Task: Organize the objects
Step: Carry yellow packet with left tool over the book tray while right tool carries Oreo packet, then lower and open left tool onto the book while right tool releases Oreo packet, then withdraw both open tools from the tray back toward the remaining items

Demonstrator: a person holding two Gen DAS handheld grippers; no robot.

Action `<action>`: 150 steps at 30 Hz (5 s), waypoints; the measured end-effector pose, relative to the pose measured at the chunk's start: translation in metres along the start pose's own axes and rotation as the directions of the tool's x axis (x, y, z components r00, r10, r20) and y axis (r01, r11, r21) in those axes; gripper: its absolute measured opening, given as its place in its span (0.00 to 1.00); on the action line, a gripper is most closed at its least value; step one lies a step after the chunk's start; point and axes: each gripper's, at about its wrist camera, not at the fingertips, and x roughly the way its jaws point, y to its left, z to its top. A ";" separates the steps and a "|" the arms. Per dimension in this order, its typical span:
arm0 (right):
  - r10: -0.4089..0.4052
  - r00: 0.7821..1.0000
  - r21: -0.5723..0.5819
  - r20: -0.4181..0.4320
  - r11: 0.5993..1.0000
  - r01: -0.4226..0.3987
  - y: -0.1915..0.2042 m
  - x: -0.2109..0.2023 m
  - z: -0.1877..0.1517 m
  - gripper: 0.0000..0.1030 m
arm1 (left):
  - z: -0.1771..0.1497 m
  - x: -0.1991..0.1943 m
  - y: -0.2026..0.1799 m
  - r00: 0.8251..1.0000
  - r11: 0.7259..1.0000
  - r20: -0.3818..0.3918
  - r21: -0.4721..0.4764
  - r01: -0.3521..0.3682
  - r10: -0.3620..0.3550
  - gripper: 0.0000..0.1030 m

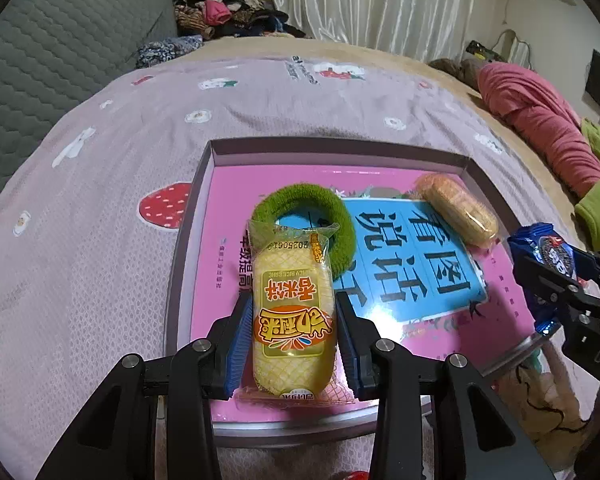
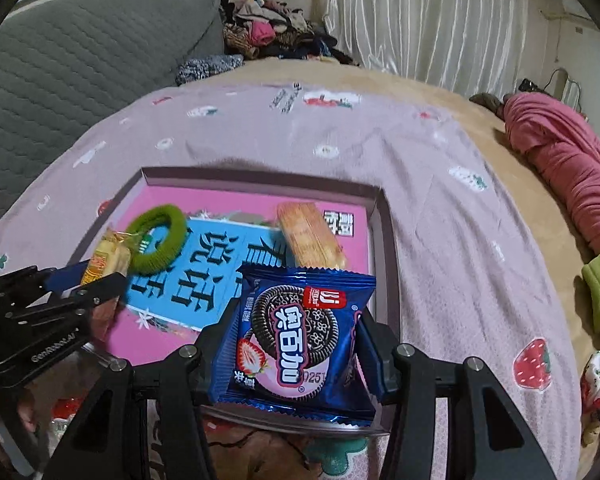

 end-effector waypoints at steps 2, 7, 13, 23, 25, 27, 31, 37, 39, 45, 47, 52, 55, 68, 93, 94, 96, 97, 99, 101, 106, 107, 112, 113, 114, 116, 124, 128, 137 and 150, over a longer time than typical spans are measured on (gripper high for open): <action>-0.017 1.000 -0.002 -0.018 1.000 0.017 -0.002 0.005 -0.002 0.51 | 0.000 0.001 0.000 1.000 1.000 -0.006 0.003 -0.004 0.004 0.40; -0.007 0.998 0.012 -0.056 1.000 0.008 -0.007 0.014 -0.005 0.51 | -0.001 0.001 -0.002 1.000 1.000 -0.012 0.007 -0.008 0.008 0.40; -0.008 0.997 0.016 -0.079 1.000 0.010 -0.010 0.019 -0.007 0.51 | -0.002 0.002 -0.004 1.000 1.000 -0.018 0.015 -0.015 0.015 0.40; -0.014 0.993 0.010 -0.114 1.000 0.015 -0.010 0.024 -0.010 0.51 | -0.008 -0.001 -0.008 0.999 0.999 -0.039 0.039 -0.030 0.031 0.40; 0.000 0.993 0.016 -0.121 1.000 0.002 -0.012 0.025 -0.011 0.51 | -0.009 -0.001 -0.009 0.999 0.999 -0.040 0.043 -0.034 0.035 0.40; -0.001 0.992 0.018 -0.123 1.000 0.003 -0.012 0.026 -0.011 0.51 | -0.009 0.001 -0.009 0.998 0.999 -0.054 0.040 -0.031 0.033 0.41; -0.002 0.992 0.016 -0.130 1.000 0.005 -0.012 0.026 -0.012 0.51 | -0.011 0.006 -0.007 0.996 0.999 -0.079 0.033 -0.028 0.031 0.41; 0.000 0.990 0.016 -0.144 1.000 0.003 -0.012 0.028 -0.012 0.52 | -0.011 0.006 -0.006 0.996 0.999 -0.082 0.030 -0.022 0.025 0.40; -0.001 0.989 0.015 -0.146 1.000 0.003 -0.012 0.028 -0.013 0.52 | -0.011 0.006 -0.006 0.996 0.999 -0.084 0.029 -0.022 0.025 0.40; -0.008 0.990 0.021 -0.144 1.000 0.011 -0.013 0.027 -0.013 0.52 | -0.011 0.005 -0.005 0.996 0.999 -0.086 0.026 -0.024 0.026 0.41; -0.005 0.990 0.025 -0.143 1.000 0.009 -0.014 0.027 -0.012 0.54 | -0.010 0.004 -0.005 0.996 0.999 -0.088 0.024 -0.022 0.024 0.43; -0.003 0.991 0.029 -0.131 1.000 0.007 -0.015 0.023 -0.011 0.56 | -0.010 0.001 -0.005 0.996 0.999 -0.090 0.032 -0.021 0.023 0.52; -0.004 0.991 0.033 -0.131 0.999 0.008 -0.016 0.024 -0.011 0.56 | -0.010 0.001 -0.003 0.995 0.999 -0.095 0.028 -0.017 0.020 0.53; -0.001 0.995 0.049 -0.099 0.999 0.006 -0.019 0.015 -0.009 0.56 | -0.005 -0.012 0.001 0.997 0.999 -0.068 0.024 -0.031 0.033 0.72; 0.017 0.998 0.110 0.057 0.994 -0.024 -0.025 -0.031 0.004 0.71 | 0.001 -0.049 -0.005 0.992 0.990 0.013 0.059 -0.125 0.125 0.75; 0.018 0.997 0.112 0.069 0.993 -0.026 -0.026 -0.035 0.004 0.71 | 0.001 -0.051 -0.006 0.991 0.989 0.022 0.063 -0.133 0.132 0.75; 0.019 0.996 0.116 0.085 0.993 -0.029 -0.026 -0.042 0.006 0.73 | 0.002 -0.057 -0.006 0.989 0.988 0.038 0.065 -0.143 0.140 0.75; 0.019 0.995 0.114 0.095 0.993 -0.030 -0.026 -0.046 0.006 0.74 | 0.002 -0.061 -0.006 0.989 0.988 0.047 0.062 -0.143 0.140 0.75; 0.012 0.994 0.115 0.110 0.993 -0.025 -0.025 -0.052 0.008 0.75 | 0.003 -0.068 -0.004 0.988 0.988 0.060 0.056 -0.145 0.141 0.75; 0.012 0.992 0.115 0.128 0.993 -0.027 -0.025 -0.059 0.008 0.75 | 0.004 -0.076 -0.004 0.986 0.987 0.078 0.051 -0.150 0.145 0.75; 0.007 0.985 0.109 0.173 0.994 -0.026 -0.021 -0.077 0.010 0.79 | 0.004 -0.097 -0.005 0.983 0.988 0.122 0.053 -0.143 0.136 0.75; 0.008 0.984 0.107 0.179 0.994 -0.028 -0.020 -0.079 0.010 0.79 | 0.005 -0.099 -0.006 0.982 0.988 0.128 0.053 -0.144 0.136 0.75; 0.012 0.978 0.096 0.206 0.995 -0.032 -0.013 -0.095 0.011 0.79 | 0.004 -0.115 -0.009 0.981 0.990 0.152 0.055 -0.131 0.121 0.75; 0.012 0.977 0.094 0.213 0.995 -0.032 -0.012 -0.098 0.011 0.79 | 0.003 -0.118 -0.009 0.981 0.990 0.153 0.054 -0.130 0.120 0.75; 0.009 0.976 0.095 0.219 0.995 -0.030 -0.011 -0.102 0.012 0.79 | 0.002 -0.121 -0.010 0.981 0.990 0.155 0.052 -0.130 0.120 0.75; 0.002 0.971 0.090 0.237 0.996 -0.024 -0.008 -0.112 0.010 0.80 | -0.001 -0.129 -0.009 0.980 0.991 0.162 0.044 -0.126 0.117 0.75; -0.011 0.952 0.112 0.304 0.993 -0.025 -0.004 -0.164 -0.003 0.88 | -0.015 -0.170 -0.007 0.977 0.994 0.186 0.011 -0.106 0.102 0.75; -0.029 0.957 0.111 0.289 0.994 -0.003 -0.006 -0.184 -0.013 0.89 | -0.029 -0.194 -0.010 0.977 0.995 0.191 0.004 -0.097 0.095 0.75; -0.052 0.957 0.102 0.286 0.994 0.024 -0.004 -0.232 -0.027 0.90 | -0.045 -0.246 -0.017 0.973 0.995 0.211 0.007 -0.097 0.094 0.75; -0.054 0.952 0.068 0.300 0.997 0.035 0.007 -0.294 -0.055 0.95 | -0.071 -0.313 -0.025 0.969 0.995 0.231 0.011 -0.096 0.091 0.75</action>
